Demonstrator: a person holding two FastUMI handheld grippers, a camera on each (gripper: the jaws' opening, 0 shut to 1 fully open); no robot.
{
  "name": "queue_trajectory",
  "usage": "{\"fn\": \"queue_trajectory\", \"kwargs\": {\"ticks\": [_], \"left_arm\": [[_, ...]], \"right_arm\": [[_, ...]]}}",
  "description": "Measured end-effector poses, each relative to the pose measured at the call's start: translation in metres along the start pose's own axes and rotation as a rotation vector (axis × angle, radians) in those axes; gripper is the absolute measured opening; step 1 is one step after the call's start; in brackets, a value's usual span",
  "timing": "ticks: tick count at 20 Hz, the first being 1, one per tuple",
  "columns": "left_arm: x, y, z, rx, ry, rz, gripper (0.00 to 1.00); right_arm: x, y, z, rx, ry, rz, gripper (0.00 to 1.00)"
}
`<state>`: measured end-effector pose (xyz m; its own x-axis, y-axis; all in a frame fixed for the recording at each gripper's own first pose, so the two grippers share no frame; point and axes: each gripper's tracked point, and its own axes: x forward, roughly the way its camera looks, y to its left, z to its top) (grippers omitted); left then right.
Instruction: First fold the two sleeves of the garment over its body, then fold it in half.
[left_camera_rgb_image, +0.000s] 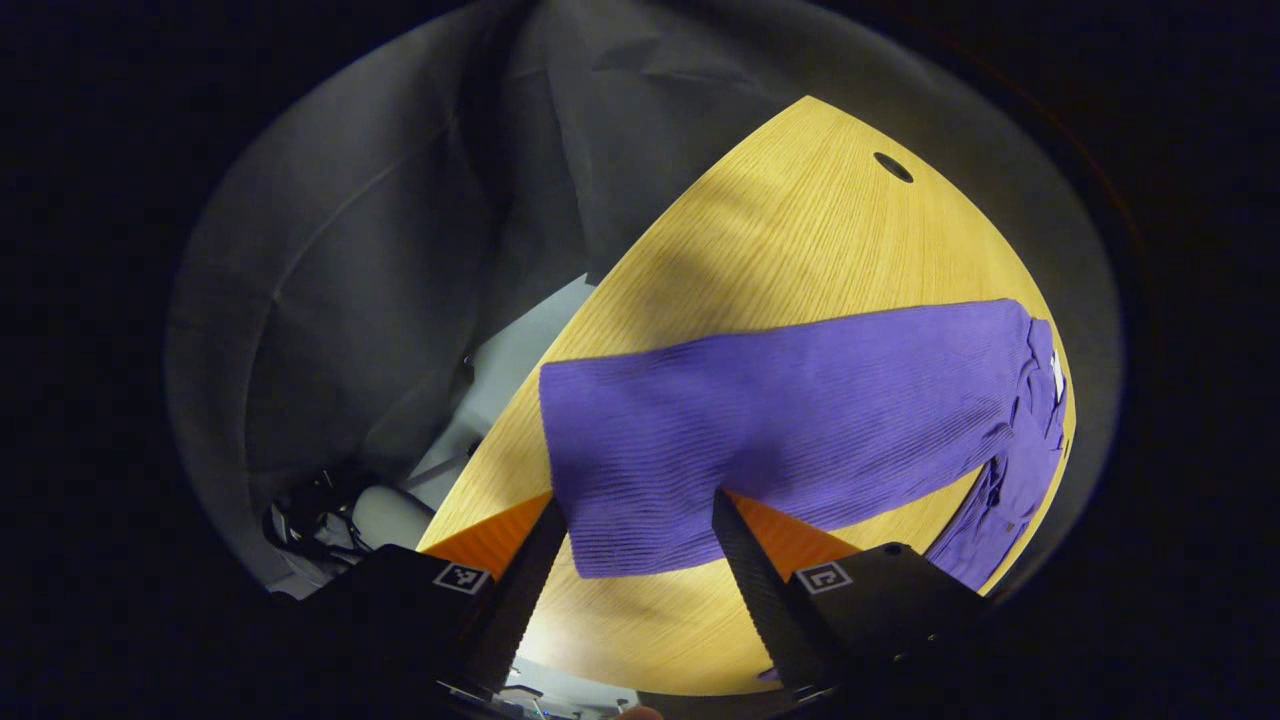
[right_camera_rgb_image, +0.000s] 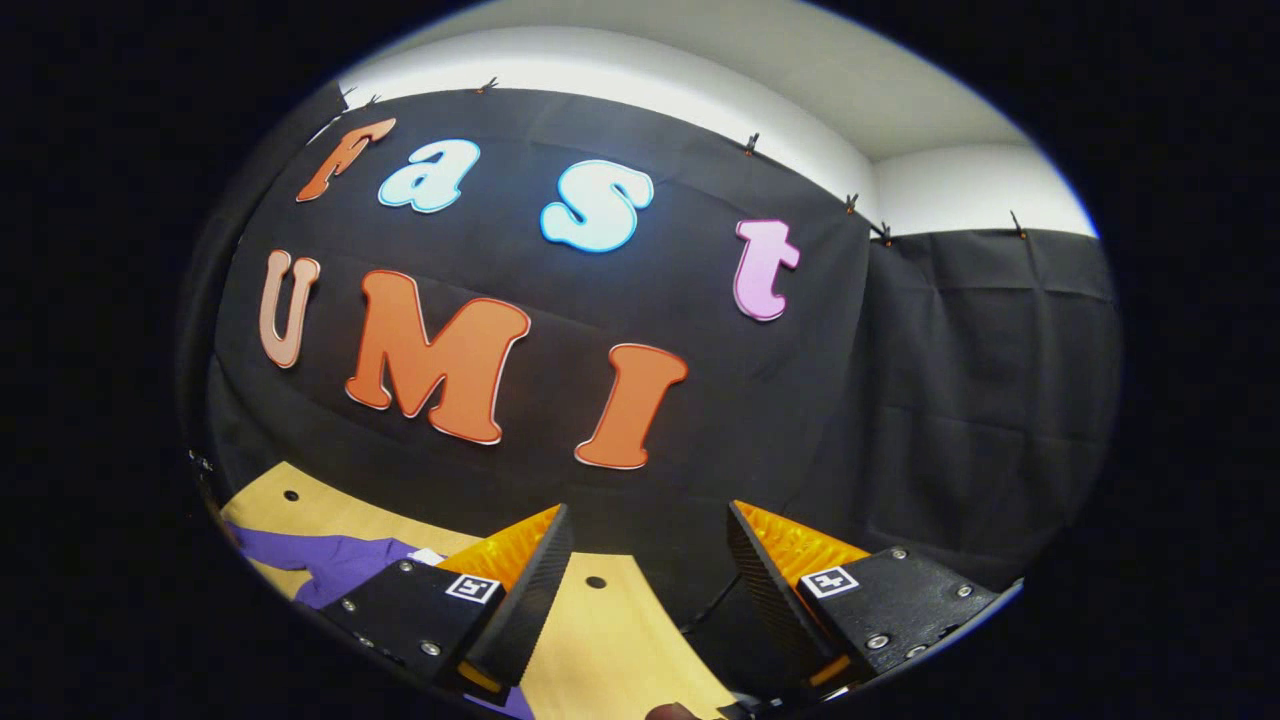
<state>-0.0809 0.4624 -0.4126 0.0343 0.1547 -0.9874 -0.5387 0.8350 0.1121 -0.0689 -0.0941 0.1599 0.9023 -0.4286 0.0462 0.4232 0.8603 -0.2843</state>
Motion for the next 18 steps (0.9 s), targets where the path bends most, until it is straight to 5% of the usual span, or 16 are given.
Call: {"fn": "queue_trajectory", "kwargs": {"ticks": [4,7,11,18], "left_arm": [[-0.003,-0.009,0.007,0.019,0.01,0.0,0.83],[0.005,-0.024,0.009,0.002,0.013,-0.024,0.19],[-0.008,-0.028,0.013,0.022,-0.025,-0.052,0.07],[-0.084,-0.079,0.038,0.168,-0.15,-0.125,0.07]], "right_arm": [[-0.007,-0.028,0.021,0.015,-0.012,-0.044,0.94],[-0.013,-0.033,0.037,0.026,-0.047,-0.047,0.93],[-0.011,-0.016,0.02,0.053,-0.042,-0.005,0.93],[0.002,0.021,-0.016,0.127,0.001,0.099,0.94]]}}
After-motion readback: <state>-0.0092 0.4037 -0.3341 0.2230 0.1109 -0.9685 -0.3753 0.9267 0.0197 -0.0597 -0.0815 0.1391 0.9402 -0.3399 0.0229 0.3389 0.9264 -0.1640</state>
